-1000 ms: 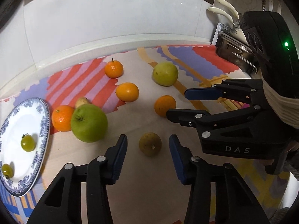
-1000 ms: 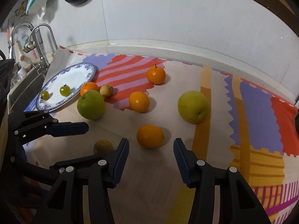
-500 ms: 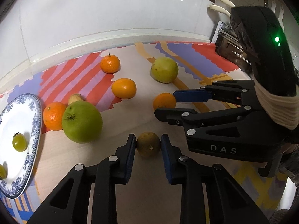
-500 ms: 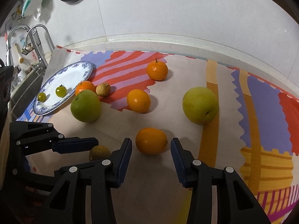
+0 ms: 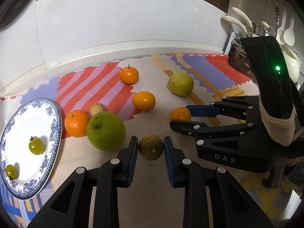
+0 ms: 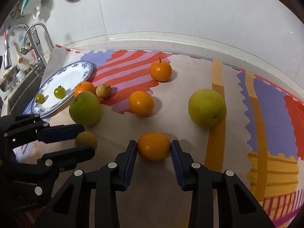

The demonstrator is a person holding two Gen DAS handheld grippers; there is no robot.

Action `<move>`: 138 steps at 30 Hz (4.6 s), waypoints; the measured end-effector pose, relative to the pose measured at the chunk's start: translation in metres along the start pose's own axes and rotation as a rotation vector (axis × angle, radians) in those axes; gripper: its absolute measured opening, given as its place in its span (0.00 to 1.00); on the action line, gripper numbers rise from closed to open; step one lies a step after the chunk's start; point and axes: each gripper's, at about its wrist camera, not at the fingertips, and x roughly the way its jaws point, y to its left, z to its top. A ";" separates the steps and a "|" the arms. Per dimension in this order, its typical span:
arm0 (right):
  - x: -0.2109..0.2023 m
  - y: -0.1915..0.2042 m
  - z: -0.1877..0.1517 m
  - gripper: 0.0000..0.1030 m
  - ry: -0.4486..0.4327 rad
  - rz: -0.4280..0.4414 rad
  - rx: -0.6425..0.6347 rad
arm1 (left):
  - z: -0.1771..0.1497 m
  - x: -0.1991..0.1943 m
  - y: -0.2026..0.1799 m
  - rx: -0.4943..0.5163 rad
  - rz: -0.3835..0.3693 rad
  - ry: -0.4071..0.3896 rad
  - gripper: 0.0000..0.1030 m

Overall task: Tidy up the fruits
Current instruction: 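Grasp a small brown fruit with the left tool while the right tool grasps a tangerine, then carry both fruits over the plate, lower them and open both tools, then withdraw both tools from the plate toward the remaining fruits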

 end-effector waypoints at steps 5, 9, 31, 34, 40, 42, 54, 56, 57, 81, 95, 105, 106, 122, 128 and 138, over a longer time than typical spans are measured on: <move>-0.010 0.005 0.001 0.37 -0.023 0.000 0.002 | 0.000 -0.011 0.001 -0.009 0.001 -0.029 0.27; -0.023 0.011 0.002 0.37 -0.047 -0.005 0.004 | -0.001 -0.024 0.003 -0.021 0.006 -0.055 0.27; -0.089 0.112 0.031 0.37 -0.231 0.064 -0.043 | -0.027 -0.131 0.062 -0.134 0.186 -0.203 0.27; -0.086 0.129 0.038 0.37 -0.241 0.082 -0.062 | -0.027 -0.140 0.075 -0.132 0.228 -0.215 0.27; -0.075 0.156 0.060 0.37 -0.250 0.096 -0.087 | -0.023 -0.147 0.110 -0.155 0.295 -0.216 0.27; -0.068 0.165 0.070 0.37 -0.243 0.104 -0.098 | -0.021 -0.147 0.122 -0.169 0.305 -0.214 0.27; 0.009 0.192 0.112 0.37 -0.138 0.133 -0.095 | -0.013 -0.111 0.192 -0.262 0.328 -0.142 0.27; 0.029 0.192 0.116 0.37 -0.102 0.143 -0.074 | -0.014 -0.100 0.202 -0.274 0.335 -0.124 0.27; 0.036 0.192 0.118 0.37 -0.088 0.144 -0.065 | -0.015 -0.096 0.207 -0.280 0.335 -0.115 0.27; 0.107 0.197 0.127 0.37 0.052 0.117 -0.054 | -0.023 -0.026 0.245 -0.311 0.309 0.042 0.27; 0.095 0.194 0.126 0.37 0.023 0.110 -0.044 | -0.023 -0.056 0.238 -0.339 0.350 -0.022 0.47; 0.027 0.171 0.114 0.37 -0.121 0.051 -0.031 | -0.011 -0.110 0.198 -0.351 0.338 -0.176 0.67; 0.021 0.168 0.113 0.37 -0.134 0.042 -0.026 | -0.009 -0.114 0.192 -0.344 0.335 -0.187 0.68; -0.074 0.105 0.077 0.51 -0.299 -0.082 0.079 | 0.002 -0.132 0.103 -0.197 0.312 -0.291 0.88; -0.085 0.088 0.058 0.52 -0.302 -0.132 0.083 | 0.001 -0.124 0.075 -0.122 0.304 -0.307 0.89; -0.082 0.061 0.033 0.52 -0.260 -0.156 0.072 | -0.003 -0.093 0.047 -0.069 0.259 -0.281 0.89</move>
